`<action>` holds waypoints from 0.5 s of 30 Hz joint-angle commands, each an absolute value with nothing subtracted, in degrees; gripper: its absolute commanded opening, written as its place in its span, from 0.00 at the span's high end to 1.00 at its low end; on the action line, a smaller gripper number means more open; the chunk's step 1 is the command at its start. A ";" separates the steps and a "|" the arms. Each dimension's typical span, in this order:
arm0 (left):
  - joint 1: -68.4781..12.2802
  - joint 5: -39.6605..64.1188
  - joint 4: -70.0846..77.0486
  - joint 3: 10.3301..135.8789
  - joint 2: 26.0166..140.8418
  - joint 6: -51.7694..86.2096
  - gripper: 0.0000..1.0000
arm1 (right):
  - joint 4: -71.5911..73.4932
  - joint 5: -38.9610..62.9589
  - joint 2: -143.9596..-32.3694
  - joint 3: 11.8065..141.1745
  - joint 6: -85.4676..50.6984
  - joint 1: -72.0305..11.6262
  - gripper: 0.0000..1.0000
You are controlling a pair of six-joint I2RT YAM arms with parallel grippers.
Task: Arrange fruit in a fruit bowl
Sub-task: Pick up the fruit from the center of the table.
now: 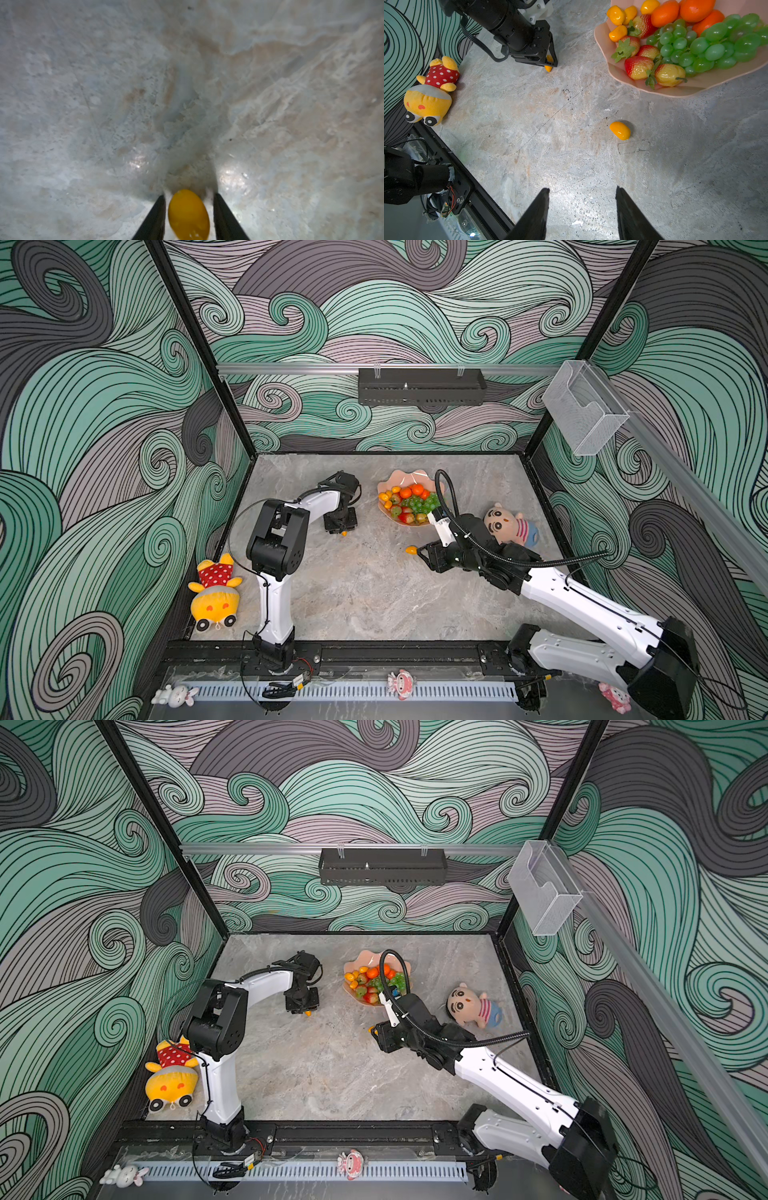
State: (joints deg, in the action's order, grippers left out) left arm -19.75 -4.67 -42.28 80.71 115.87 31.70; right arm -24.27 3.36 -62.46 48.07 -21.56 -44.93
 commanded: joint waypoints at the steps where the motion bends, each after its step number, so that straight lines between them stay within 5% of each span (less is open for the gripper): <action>1: -19.43 -3.96 -42.55 82.17 117.85 31.43 0.62 | -24.70 2.27 -61.61 47.55 -20.87 -44.98 0.49; 15: -19.52 -2.90 -43.23 82.75 117.71 30.70 0.76 | -23.45 1.96 -62.46 45.90 -21.44 -44.92 0.49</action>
State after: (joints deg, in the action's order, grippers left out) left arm -19.62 -3.81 -42.33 81.67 116.49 31.16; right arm -23.77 2.96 -62.52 46.85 -21.47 -44.93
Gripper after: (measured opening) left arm 0.256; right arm 0.508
